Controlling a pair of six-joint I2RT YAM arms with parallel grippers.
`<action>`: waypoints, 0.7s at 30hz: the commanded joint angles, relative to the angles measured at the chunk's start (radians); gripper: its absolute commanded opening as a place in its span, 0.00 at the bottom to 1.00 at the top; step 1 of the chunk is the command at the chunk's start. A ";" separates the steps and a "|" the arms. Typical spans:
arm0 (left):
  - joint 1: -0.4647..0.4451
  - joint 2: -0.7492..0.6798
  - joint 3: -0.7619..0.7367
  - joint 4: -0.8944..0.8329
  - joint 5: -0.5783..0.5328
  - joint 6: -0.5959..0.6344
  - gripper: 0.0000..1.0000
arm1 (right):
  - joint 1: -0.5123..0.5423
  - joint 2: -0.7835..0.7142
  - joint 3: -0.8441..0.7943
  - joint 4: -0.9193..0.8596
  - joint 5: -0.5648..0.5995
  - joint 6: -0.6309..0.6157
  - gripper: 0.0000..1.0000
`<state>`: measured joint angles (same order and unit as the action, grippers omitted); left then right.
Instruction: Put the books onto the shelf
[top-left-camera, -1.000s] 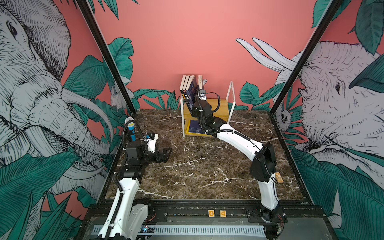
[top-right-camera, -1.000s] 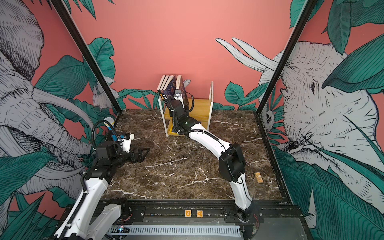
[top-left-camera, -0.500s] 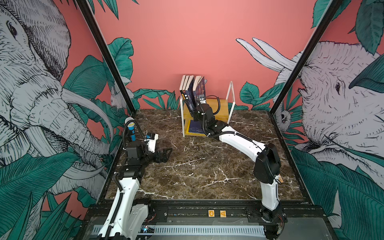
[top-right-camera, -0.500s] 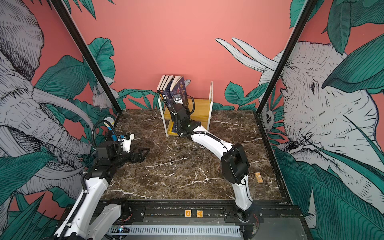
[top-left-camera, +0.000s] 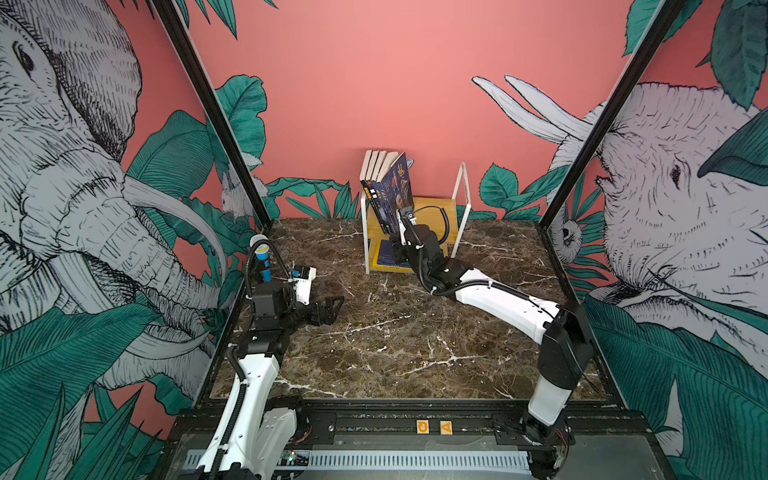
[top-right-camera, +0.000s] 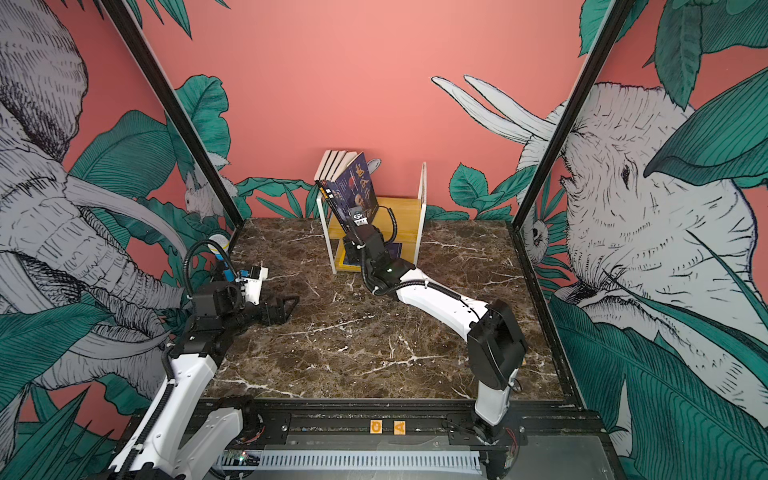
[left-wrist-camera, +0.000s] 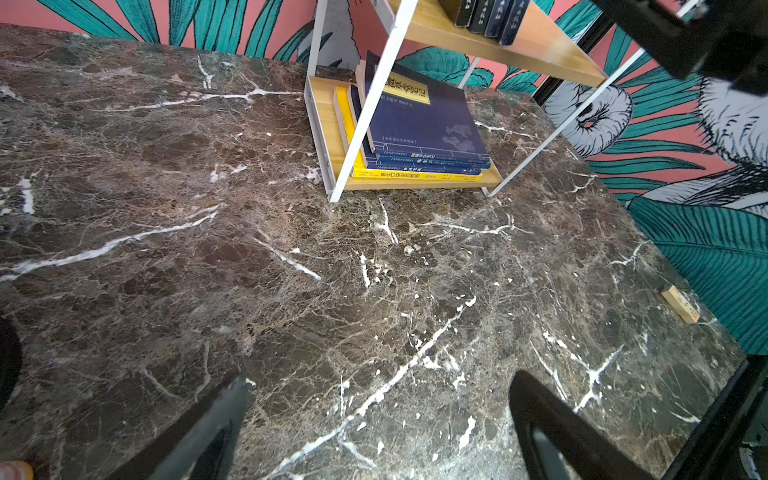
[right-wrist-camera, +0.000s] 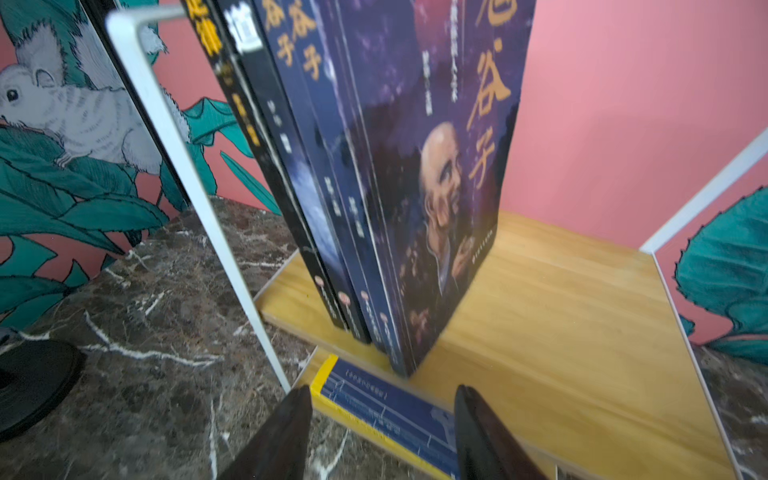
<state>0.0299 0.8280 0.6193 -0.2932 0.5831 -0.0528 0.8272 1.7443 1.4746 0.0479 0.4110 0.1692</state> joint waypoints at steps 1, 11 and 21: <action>0.009 0.003 0.012 -0.009 0.011 0.023 1.00 | 0.023 -0.102 -0.075 0.044 0.030 -0.014 0.75; 0.048 0.014 0.006 0.003 -0.006 0.057 0.99 | 0.043 -0.368 -0.436 0.032 0.100 0.027 0.95; 0.054 0.082 0.066 -0.053 -0.165 0.152 0.99 | 0.034 -0.609 -0.760 0.015 0.222 0.009 0.99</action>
<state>0.0757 0.9054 0.6598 -0.3309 0.4389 0.0525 0.8673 1.1820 0.7551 0.0463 0.5797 0.1883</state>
